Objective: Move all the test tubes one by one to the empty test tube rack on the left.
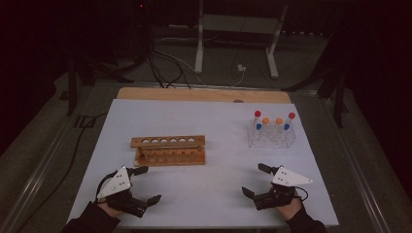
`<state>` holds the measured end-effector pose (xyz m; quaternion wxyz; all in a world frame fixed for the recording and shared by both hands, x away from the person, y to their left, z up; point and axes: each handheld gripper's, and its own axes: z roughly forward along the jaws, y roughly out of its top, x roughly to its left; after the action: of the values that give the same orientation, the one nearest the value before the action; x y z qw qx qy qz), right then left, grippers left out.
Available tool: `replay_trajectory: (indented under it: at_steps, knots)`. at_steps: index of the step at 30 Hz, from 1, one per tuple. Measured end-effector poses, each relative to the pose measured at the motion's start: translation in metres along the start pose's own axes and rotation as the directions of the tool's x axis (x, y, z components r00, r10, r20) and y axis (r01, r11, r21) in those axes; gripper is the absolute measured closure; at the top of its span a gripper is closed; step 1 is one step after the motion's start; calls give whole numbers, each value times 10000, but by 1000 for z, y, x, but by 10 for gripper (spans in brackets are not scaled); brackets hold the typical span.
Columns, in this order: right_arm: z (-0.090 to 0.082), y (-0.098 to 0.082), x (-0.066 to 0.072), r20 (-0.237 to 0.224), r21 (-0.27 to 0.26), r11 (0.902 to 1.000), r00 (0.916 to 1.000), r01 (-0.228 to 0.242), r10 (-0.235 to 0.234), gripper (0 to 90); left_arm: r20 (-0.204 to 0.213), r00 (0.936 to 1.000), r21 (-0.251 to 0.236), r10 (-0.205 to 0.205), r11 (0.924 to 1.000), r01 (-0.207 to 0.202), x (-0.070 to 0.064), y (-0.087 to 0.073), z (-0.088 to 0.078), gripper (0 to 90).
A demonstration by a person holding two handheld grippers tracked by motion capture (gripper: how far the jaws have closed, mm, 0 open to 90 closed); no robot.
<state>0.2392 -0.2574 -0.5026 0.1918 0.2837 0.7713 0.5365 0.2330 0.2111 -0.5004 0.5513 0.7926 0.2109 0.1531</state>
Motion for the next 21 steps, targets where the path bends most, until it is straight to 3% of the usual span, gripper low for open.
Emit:
replay_trajectory:
  at_steps: [4, 7, 9, 13, 15, 16, 21]
  knots:
    - [1, -1, -1, -117, 271, 9996, 9999, -30, 33, 0, 27, 10000, 17, -47, 10000, 47, 0, 0, 0, 4]
    - [4, -1, 1, -252, 1119, 9933, 9994, 279, -252, 0, 82, 10000, 49, -51, 10000, 50, 0, 0, 1, 4]
    - [6, 0, 3, -412, 1253, 9918, 9990, 246, -195, 0, 82, 10000, 119, 36, 9999, -37, -1, 0, 2, 4]
    - [8, 1, 6, -175, 1555, 9870, 9991, 402, -379, 0, 85, 10000, 89, 1, 10000, -2, 0, 0, 2, 4]
    - [8, 1, 6, -206, 1690, 9851, 9994, 312, -281, 0, 64, 10000, 95, 5, 10000, -6, 0, 0, 2, 4]
    - [10, 2, 6, -465, 1890, 9819, 9989, 127, -39, 0, 55, 10000, 96, 4, 10000, -5, 0, 0, 2, 4]
    - [9, 10, 15, -561, 1794, 9834, 9982, 287, -189, 0, 70, 10000, 89, -24, 10000, 23, 0, 0, 2, 4]
